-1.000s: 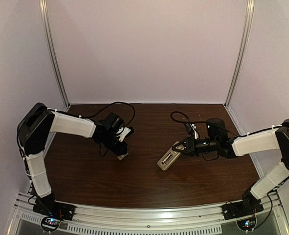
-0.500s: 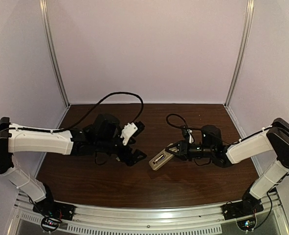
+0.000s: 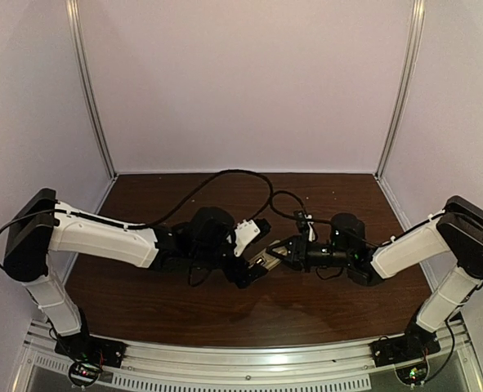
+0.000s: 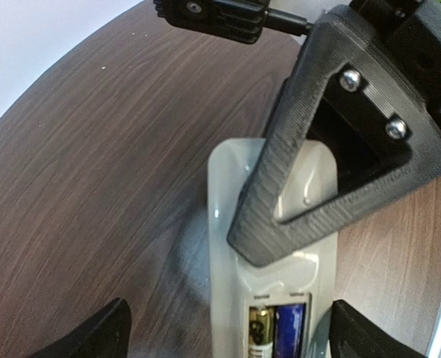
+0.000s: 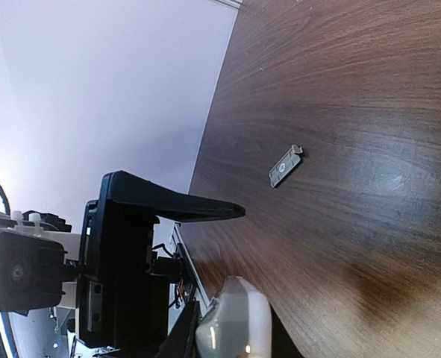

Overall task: Load the batteries into the remote control
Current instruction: Pass from the right arm to the left, then place the remote control without the battery cover at the center of the board.

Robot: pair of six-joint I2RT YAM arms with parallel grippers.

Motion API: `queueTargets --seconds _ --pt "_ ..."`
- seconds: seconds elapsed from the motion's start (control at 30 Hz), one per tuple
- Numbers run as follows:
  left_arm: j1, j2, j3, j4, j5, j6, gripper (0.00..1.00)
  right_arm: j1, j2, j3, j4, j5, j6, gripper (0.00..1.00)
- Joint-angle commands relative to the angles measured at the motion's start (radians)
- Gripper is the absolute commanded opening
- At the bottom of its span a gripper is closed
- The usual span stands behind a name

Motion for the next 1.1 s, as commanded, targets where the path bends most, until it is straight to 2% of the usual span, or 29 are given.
queueTargets --seconds 0.0,0.1,0.23,0.4,0.43,0.47,0.5,0.57,0.6,0.67,0.7,0.8,1.07 --pt "0.000 0.042 0.054 0.009 0.018 0.044 0.89 0.021 0.002 0.000 0.067 0.018 0.028 0.00" --pt "0.000 0.061 0.068 0.006 0.071 0.059 0.78 0.026 0.006 -0.002 0.075 0.018 0.034 0.00" --pt "0.000 0.069 0.079 -0.007 0.092 0.067 0.57 0.028 0.011 -0.005 0.077 0.016 0.036 0.00" --pt "0.000 0.073 0.087 -0.051 0.081 0.073 0.42 0.028 0.017 0.000 0.083 0.008 0.040 0.04" --pt "0.000 0.071 0.085 -0.057 0.080 0.073 0.39 0.027 0.017 0.002 0.080 0.005 0.039 0.08" --pt "-0.001 0.069 0.083 -0.063 0.081 0.072 0.36 0.025 0.015 0.006 0.069 0.003 0.035 0.17" --pt "0.000 0.067 0.078 -0.067 0.084 0.072 0.34 0.023 0.012 0.008 0.055 0.004 0.028 0.26" --pt "0.000 0.053 0.063 -0.068 0.088 0.072 0.32 0.008 -0.007 0.005 0.018 0.009 0.015 0.52" --pt "-0.001 0.047 0.055 -0.083 0.091 0.073 0.31 -0.001 -0.020 -0.002 0.007 0.010 0.009 0.58" --pt "0.001 0.035 0.039 -0.116 0.087 0.074 0.30 -0.042 -0.055 -0.023 -0.007 0.005 0.001 0.76" --pt "0.000 0.028 0.029 -0.125 0.086 0.075 0.30 -0.063 -0.074 -0.035 -0.016 -0.001 -0.008 0.80" --pt "0.000 0.022 0.009 -0.166 0.087 0.079 0.30 -0.122 -0.155 -0.049 -0.131 -0.006 -0.077 0.85" --pt "0.000 0.061 0.017 -0.312 0.055 0.100 0.33 -0.200 -0.446 0.008 -0.676 0.211 -0.408 0.97"
